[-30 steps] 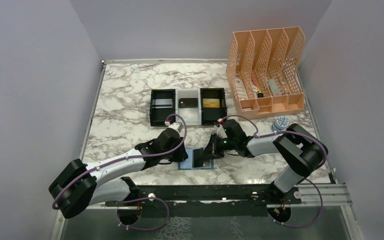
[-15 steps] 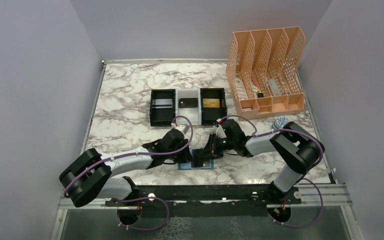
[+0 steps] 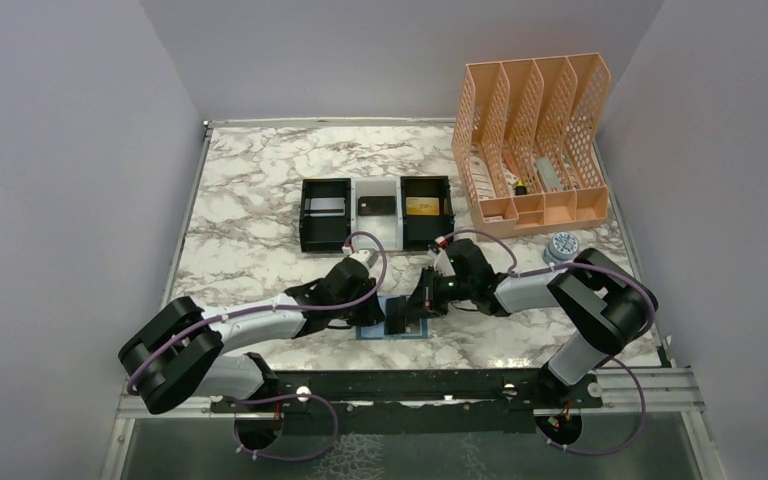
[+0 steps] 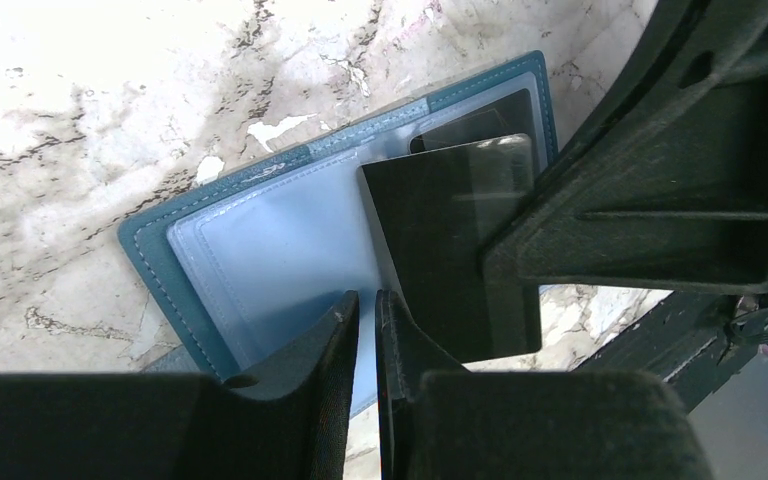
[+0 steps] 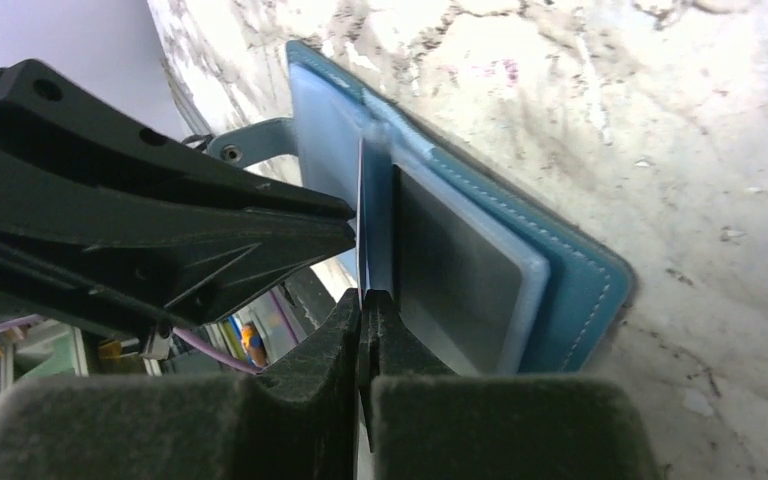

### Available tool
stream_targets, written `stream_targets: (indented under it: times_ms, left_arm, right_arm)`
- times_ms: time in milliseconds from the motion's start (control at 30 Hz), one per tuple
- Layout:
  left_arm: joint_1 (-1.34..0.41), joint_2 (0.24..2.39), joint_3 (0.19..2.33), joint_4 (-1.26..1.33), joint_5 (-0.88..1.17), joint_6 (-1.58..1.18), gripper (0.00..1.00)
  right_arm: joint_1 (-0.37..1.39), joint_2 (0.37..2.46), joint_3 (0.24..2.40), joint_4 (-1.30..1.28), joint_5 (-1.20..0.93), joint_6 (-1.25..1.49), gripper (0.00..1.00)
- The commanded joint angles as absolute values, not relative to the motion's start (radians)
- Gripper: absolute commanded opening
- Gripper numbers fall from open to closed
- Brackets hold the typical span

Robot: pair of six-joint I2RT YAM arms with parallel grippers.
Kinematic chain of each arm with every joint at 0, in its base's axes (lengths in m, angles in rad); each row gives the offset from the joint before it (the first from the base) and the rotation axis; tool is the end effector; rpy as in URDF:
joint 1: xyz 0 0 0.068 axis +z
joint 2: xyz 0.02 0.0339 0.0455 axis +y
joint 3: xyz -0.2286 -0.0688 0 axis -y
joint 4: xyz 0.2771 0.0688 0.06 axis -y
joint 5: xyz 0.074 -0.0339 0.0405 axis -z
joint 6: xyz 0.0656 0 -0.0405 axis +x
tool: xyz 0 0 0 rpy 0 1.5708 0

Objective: Take the credit cards out of the card holder

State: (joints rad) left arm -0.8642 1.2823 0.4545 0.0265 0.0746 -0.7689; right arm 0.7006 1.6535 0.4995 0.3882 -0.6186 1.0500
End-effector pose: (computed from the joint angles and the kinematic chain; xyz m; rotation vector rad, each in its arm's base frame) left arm 0.1804 -0.2189 0.0690 0.1597 2.5414 -0.8164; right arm 0.2031 0.2211 0.0239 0.1080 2.7348 1.4417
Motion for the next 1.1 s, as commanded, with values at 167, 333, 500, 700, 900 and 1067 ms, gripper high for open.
stream_targets:
  times_ms: [167, 333, 500, 700, 900, 1067]
  left_arm:
    - [-0.867, 1.239, 0.442, -0.080, -0.007, -0.769, 0.17]
    - [-0.868, 1.196, 0.447, -0.083, -0.017, -0.767, 0.25]
    - [-0.868, 1.147, 0.467, -0.102, -0.030, -0.757, 0.33]
    - [-0.867, 1.077, 0.511, -0.173, -0.114, -0.735, 0.62]
    - [-0.832, 1.024, 0.655, -0.384, -0.227, -0.661, 0.94]
    - [-0.591, 0.995, 0.749, -0.494, -0.181, -0.538, 0.99]
  right_arm:
    - [0.698, 1.499, 0.497, 0.250, -0.494, 0.979, 0.01]
    - [0.697, 1.417, 0.495, 0.203, -0.441, 0.927, 0.01]
    - [0.698, 1.403, 0.516, 0.190, -0.443, 0.870, 0.01]
    - [0.699, 1.394, 0.523, 0.257, -0.495, 0.809, 0.01]
    - [0.699, 1.325, 0.546, 0.308, -0.492, 0.677, 0.01]
    - [0.701, 1.256, 0.620, 0.231, -0.368, 0.504, 0.01]
